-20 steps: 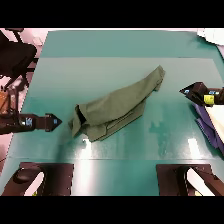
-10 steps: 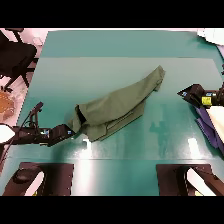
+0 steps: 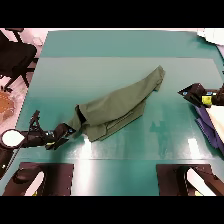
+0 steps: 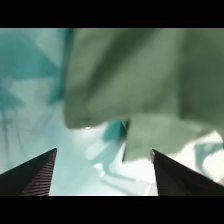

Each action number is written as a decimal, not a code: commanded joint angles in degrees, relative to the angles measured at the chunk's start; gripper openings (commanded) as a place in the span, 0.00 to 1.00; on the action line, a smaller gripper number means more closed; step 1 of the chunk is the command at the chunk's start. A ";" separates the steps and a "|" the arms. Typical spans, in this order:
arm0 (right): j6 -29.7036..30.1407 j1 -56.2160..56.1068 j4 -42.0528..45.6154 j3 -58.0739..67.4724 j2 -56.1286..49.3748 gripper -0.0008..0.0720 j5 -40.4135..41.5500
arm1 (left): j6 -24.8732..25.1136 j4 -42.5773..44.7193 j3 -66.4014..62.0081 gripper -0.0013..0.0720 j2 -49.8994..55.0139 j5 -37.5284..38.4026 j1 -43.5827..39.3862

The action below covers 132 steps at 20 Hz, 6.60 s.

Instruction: Fold the shirts.

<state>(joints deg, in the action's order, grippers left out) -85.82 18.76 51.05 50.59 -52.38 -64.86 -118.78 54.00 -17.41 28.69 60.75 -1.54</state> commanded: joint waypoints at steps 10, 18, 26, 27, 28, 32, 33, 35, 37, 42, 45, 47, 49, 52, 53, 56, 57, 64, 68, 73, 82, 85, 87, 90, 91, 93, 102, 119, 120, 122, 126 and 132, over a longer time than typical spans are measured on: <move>-0.02 0.00 0.02 -0.02 -0.04 0.68 2.23 | -20.28 2.56 2.91 0.99 0.72 -12.09 0.04; -0.04 0.00 0.02 -0.02 -0.07 0.68 2.97 | -17.73 -1.31 2.95 0.99 0.72 -9.51 -2.60; -0.04 0.00 0.00 -0.02 -0.04 0.67 2.75 | -20.87 -1.75 5.25 0.99 0.72 -14.86 -3.19; -0.04 0.00 0.00 -0.02 -0.04 0.67 2.80 | -21.79 -2.14 6.45 0.99 0.72 -16.02 -3.19; -0.07 0.00 0.00 -0.02 -0.07 0.67 2.80 | -22.25 -2.60 7.54 0.99 0.72 -16.81 -3.19; -0.04 0.00 0.00 -0.02 -0.07 0.67 2.80 | -22.21 -6.05 8.41 0.99 0.72 -21.38 -3.19; -0.07 0.00 -0.02 -0.02 -0.07 0.67 2.82 | -22.23 -6.64 8.41 0.99 0.72 -22.38 -3.19; -0.07 0.00 0.00 -0.02 -0.07 0.67 2.91 | -22.21 -6.71 8.41 0.99 0.72 -22.82 -3.19; -0.07 0.00 0.00 -0.02 -0.07 0.67 2.95 | -22.23 -6.71 8.41 0.93 0.72 -22.64 -3.19; -0.07 0.00 0.00 -0.02 -0.07 0.67 2.95 | -21.44 -8.48 8.41 0.09 0.72 -25.18 -3.19; -0.09 0.00 0.00 -0.02 -0.07 0.67 2.91 | -16.87 -11.96 8.41 0.05 0.72 -25.42 -3.19; -0.09 0.00 0.00 -0.02 -0.04 0.67 2.89 | -14.73 -13.27 8.31 0.05 0.72 -25.62 -3.19; -0.09 0.00 0.00 -0.02 -0.04 0.67 2.58 | -11.89 -13.42 8.00 0.05 0.70 -26.25 -3.19; -0.07 0.00 0.02 -0.02 -0.04 0.67 0.31 | -4.81 -13.51 5.53 0.05 0.70 -29.42 -3.19; -0.04 0.00 0.04 -0.02 -0.07 0.67 -1.64 | -2.08 -13.46 3.91 0.05 0.70 -30.29 -3.19; -0.04 -0.15 0.00 -0.04 -0.07 0.67 -7.08 | 2.45 -7.98 -1.44 0.04 0.70 -31.39 -3.17; -0.04 -0.15 0.02 -0.04 -0.07 0.67 -7.48 | 2.47 -3.54 -3.48 0.04 0.70 -31.06 -3.17; -0.04 -0.11 0.04 -0.04 -0.07 0.67 -5.70 | 3.74 22.86 -8.48 0.05 0.72 -19.63 -3.19; -0.04 -0.11 0.02 -0.04 -0.07 0.67 -5.68 | 6.99 22.58 -8.50 0.59 0.70 -14.69 -3.19; -0.02 -0.11 0.07 -0.04 -0.09 0.67 -5.33 | 33.31 22.18 -12.11 0.99 0.70 -1.68 -3.19; -0.02 -0.11 0.07 -0.04 -0.07 0.67 -3.76 | 78.60 15.41 -8.66 0.99 0.72 -1.62 -3.19; -0.02 -0.11 0.04 -0.04 -0.09 0.67 -3.82 | 90.97 7.21 -3.26 0.99 0.72 -3.13 -3.19; -0.02 -0.11 0.04 -0.04 -0.07 0.67 -3.61 | 91.82 7.21 0.17 0.99 0.72 -7.08 -3.19; -0.02 -0.11 0.04 -0.04 -0.09 0.67 -3.65 | 91.82 7.26 2.40 0.99 0.72 -13.07 -3.19; -0.02 -0.11 0.04 -0.04 -0.07 0.67 -3.65 | 91.84 7.26 2.78 0.99 0.72 -15.02 -3.19; -0.04 -0.13 0.02 -0.04 -0.07 0.67 -3.67 | 91.86 7.28 3.43 0.99 0.74 -19.17 -3.19; -0.04 -0.11 0.04 -0.04 -0.07 0.67 -3.76 | 94.20 6.97 3.91 0.99 5.88 -25.51 -3.19; -0.09 -0.26 -0.02 -0.09 -0.09 0.67 -4.61 | 96.80 5.11 -1.90 0.05 6.49 -27.04 -3.19; -0.31 -0.90 -0.15 -0.09 -0.44 0.67 -4.92 | 96.78 5.11 -3.63 0.05 6.49 -27.15 -3.19; -0.46 -3.65 -1.90 -0.09 -2.69 0.67 -5.77 | 96.76 5.09 -6.56 0.05 6.49 -27.34 -3.19; -1.95 -16.55 -5.79 -0.09 -10.56 0.68 -0.37 | 96.74 5.09 -8.07 0.05 6.49 -27.43 -3.19; -10.80 -37.40 -8.52 -0.09 -23.91 0.58 10.36 | 96.74 5.09 -8.07 0.05 6.49 -27.39 -3.19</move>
<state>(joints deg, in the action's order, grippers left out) -92.16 -9.91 44.88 50.52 -70.61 -59.51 -22.02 59.05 -25.23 35.18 33.45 -4.73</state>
